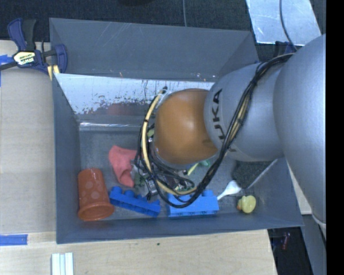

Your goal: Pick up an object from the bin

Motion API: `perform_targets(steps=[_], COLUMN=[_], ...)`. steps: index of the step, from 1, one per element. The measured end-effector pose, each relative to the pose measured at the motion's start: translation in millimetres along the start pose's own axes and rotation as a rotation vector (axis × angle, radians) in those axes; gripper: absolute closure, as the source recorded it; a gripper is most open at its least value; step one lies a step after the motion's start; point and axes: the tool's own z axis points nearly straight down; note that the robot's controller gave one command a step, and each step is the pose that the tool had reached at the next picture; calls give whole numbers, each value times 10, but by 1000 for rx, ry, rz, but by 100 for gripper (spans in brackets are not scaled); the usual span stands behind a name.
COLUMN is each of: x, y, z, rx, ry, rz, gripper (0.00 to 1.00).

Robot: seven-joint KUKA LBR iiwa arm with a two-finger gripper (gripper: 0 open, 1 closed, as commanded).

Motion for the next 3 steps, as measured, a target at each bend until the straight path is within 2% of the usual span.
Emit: perform_targets(steps=[2,3], x=[-16,-38], y=[0,-4], z=[-746,-1023], rx=[-1,0], ry=[-2,-11], rz=[1,1], gripper=[100,100])
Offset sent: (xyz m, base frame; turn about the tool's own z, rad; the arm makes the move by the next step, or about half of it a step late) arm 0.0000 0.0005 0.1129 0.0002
